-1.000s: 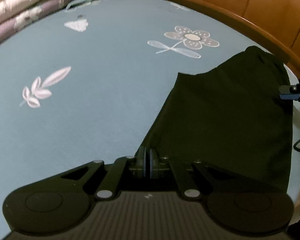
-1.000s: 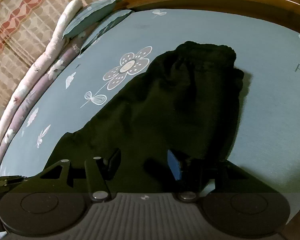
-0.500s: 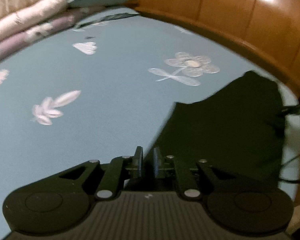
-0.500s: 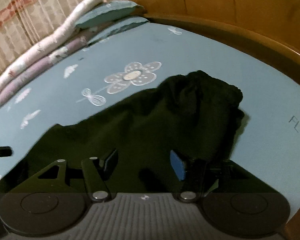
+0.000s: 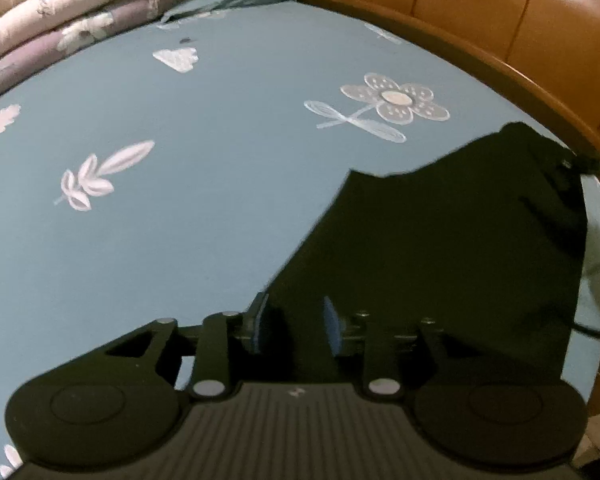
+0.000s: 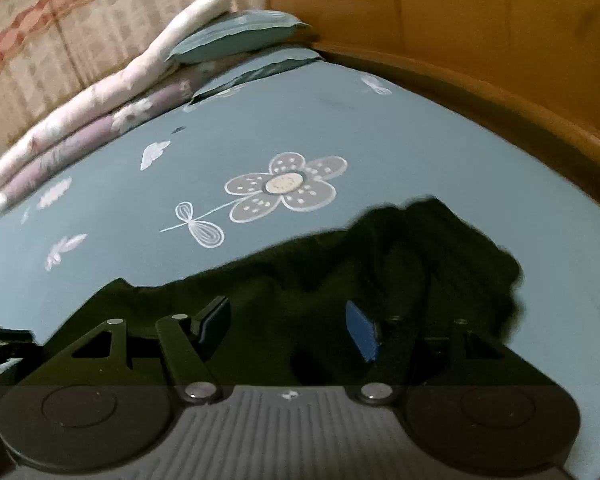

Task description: Fold clothes

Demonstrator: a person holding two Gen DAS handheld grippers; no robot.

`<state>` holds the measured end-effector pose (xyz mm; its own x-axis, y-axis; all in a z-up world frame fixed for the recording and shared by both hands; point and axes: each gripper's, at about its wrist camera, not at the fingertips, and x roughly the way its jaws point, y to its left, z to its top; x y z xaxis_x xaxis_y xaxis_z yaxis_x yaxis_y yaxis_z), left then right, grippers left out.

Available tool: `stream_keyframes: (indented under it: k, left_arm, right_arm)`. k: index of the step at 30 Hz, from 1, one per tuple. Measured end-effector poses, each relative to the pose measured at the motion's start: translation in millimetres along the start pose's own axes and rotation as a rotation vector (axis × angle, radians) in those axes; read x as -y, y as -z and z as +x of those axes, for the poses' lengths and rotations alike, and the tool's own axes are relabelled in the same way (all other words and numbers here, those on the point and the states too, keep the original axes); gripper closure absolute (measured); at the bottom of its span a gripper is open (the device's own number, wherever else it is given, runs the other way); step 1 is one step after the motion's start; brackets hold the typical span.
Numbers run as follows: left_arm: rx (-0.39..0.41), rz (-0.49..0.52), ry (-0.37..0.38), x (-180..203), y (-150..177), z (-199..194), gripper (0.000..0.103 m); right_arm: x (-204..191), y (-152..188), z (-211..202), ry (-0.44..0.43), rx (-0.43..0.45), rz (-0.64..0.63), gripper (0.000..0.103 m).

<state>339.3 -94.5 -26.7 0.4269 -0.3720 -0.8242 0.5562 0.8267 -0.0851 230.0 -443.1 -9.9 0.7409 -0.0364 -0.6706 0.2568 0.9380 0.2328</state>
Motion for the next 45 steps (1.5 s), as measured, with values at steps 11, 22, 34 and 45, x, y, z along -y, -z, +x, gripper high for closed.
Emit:
stream_keyframes:
  k: [11, 22, 34, 45]
  left_arm:
    - [-0.046, -0.078, -0.011, -12, 19, 11, 0.069]
    - [-0.023, -0.109, 0.007, -14, 21, 10, 0.065]
    - [-0.04, -0.085, -0.016, -17, 31, -29, 0.062]
    - [-0.037, -0.169, -0.109, -49, 77, -33, 0.059]
  right_arm:
    - [14, -23, 2, -0.027, 0.045, 0.062, 0.038]
    - [25, -27, 59, 0.006, -0.025, 0.062, 0.052]
    - [-29, -14, 18, -0.088, -0.042, 0.059, 0.032]
    - [-97, 16, 42, -0.146, -0.165, -0.131, 0.025]
